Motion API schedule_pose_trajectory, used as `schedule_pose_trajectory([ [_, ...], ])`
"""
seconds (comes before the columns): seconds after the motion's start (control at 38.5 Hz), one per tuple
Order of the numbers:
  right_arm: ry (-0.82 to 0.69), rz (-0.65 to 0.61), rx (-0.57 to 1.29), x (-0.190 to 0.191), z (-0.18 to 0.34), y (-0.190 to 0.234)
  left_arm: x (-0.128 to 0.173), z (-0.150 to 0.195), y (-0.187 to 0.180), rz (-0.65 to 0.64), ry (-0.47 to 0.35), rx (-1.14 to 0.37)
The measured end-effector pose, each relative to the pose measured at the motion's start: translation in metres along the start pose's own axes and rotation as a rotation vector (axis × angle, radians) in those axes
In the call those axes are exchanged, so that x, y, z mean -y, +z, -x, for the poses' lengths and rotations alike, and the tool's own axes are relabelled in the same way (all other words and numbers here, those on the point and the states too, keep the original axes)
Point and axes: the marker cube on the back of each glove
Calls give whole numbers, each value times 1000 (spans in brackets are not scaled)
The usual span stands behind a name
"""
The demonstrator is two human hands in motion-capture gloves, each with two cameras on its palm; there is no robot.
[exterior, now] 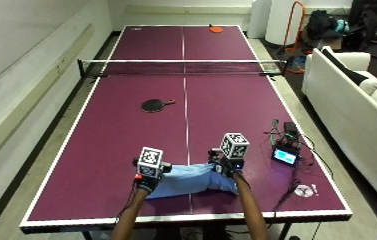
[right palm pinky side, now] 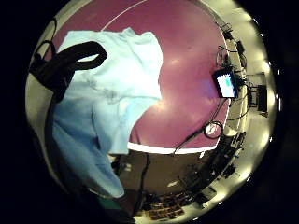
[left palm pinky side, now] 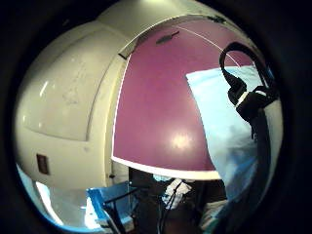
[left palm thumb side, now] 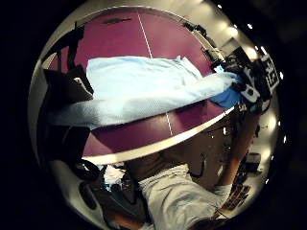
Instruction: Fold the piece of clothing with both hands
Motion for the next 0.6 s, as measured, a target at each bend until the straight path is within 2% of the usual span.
schedule_pose_trajectory([
  [0.05, 9, 76, 16, 6, 1, -12, 17, -1, -8, 14, 14, 27],
  [0.16, 124, 208, -26, 25, -3, -22, 47, 1, -15, 100, 19, 78],
  [0.26, 192, 287, -50, 57, -16, -9, 44, -1, -50, 205, -4, 108],
  [0.36, 285, 346, -53, 70, -29, 6, 50, -1, -43, 315, -42, 63],
  [0.44, 332, 216, -105, 76, -44, 11, 62, 0, -27, 265, -79, 32],
  [0.52, 394, -13, -183, 75, -61, 8, 74, 3, -16, 101, -106, 33],
  [0.6, 550, -70, -190, 45, -72, 7, 78, 7, -11, -40, -115, 60],
])
